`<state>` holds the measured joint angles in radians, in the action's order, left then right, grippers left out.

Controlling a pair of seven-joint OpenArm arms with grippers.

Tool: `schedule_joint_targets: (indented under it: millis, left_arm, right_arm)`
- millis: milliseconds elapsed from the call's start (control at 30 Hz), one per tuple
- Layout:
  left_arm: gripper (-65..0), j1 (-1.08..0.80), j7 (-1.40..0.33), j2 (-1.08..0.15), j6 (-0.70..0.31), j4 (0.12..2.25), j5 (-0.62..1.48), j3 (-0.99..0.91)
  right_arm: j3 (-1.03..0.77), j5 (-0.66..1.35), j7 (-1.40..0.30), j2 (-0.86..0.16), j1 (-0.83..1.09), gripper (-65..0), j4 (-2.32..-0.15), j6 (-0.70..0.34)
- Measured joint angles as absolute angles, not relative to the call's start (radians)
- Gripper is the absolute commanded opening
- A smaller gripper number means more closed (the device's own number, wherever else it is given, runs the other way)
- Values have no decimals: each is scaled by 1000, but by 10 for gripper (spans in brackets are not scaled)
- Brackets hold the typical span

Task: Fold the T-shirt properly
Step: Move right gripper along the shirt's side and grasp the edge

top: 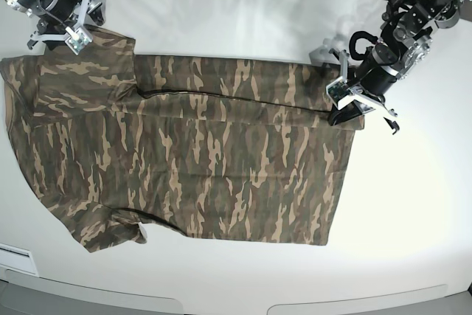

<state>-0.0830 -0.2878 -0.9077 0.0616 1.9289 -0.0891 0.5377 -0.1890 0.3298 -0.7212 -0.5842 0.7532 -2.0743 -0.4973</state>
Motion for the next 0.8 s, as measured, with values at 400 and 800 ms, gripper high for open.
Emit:
schedule_joint_targets:
  millis: [400, 800]
  left_arm:
    - [-650, -83, -288, -908, 62, 1929, -89, 538]
    - [-650, -83, -288, -908, 62, 1929, -89, 538]
  right_arm:
    - [-189, 332, -667, -584, 748, -351, -2015, -497]
    - [-187, 298, -687, -582, 707, -650, -2009, -425]
